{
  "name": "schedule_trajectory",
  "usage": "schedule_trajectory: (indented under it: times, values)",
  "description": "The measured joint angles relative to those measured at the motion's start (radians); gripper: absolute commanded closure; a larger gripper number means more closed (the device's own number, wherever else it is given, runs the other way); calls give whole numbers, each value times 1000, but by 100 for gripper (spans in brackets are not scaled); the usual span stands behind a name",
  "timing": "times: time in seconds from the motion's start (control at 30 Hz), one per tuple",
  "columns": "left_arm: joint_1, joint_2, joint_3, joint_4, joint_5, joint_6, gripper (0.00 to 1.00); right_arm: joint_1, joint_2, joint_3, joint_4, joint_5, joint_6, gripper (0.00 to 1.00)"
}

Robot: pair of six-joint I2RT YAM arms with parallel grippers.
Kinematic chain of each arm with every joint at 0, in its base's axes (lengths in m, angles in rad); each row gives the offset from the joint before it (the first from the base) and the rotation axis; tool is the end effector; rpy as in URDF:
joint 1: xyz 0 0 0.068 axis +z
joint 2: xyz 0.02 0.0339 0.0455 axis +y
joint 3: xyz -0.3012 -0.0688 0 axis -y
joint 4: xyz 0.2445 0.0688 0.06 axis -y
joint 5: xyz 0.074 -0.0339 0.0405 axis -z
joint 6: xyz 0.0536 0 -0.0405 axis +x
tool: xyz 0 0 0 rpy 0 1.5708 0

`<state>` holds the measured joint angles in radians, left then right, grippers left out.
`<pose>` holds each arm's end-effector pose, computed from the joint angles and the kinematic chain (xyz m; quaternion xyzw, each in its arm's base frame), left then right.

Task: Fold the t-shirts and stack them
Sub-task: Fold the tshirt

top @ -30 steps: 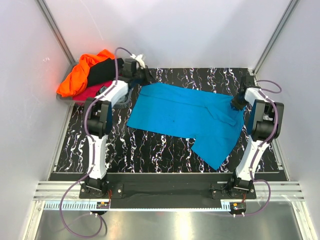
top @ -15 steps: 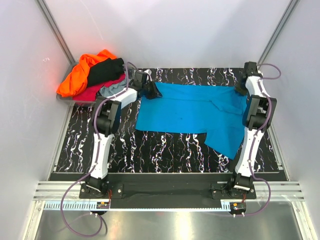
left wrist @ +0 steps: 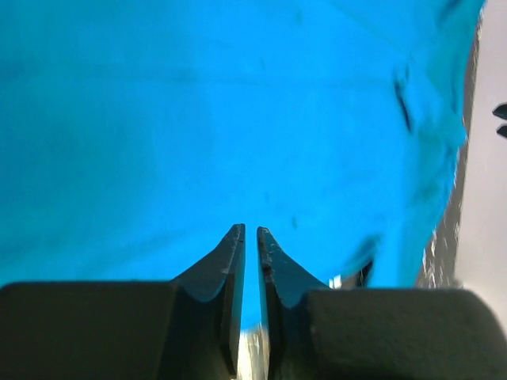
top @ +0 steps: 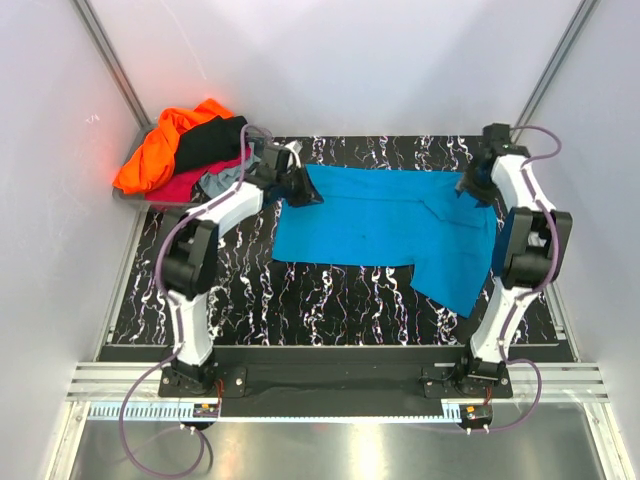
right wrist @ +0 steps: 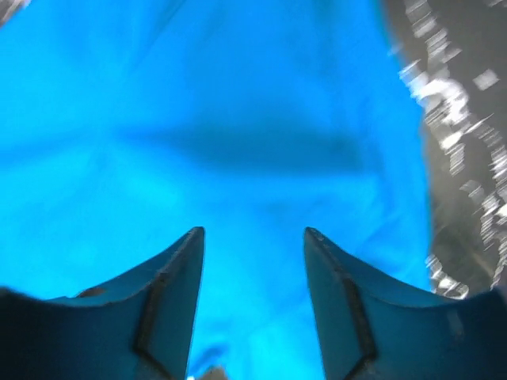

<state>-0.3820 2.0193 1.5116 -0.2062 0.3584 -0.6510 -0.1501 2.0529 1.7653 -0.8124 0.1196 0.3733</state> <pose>0.4452 -0.1991 0.2372 -0.0466 0.8969 -0.3429 0.2754 0.4626 -0.0764 0.2552 0.2646 0.9340 -0.0318 0.2378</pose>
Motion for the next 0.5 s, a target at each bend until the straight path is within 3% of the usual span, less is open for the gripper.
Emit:
schedule_trajectory:
  times: [0.13, 0.33, 0.5]
  values:
    - [-1, -116, -106, -45, 21, 22, 87, 84, -101, -117, 26, -34, -15, 56]
    - [-1, -220, -217, -121, 31, 79, 87, 141, -56, -140, 59, -59, -41, 48]
    - [-1, -246, -261, -152, 35, 101, 87, 136, 17, -124, 68, -58, -61, 48]
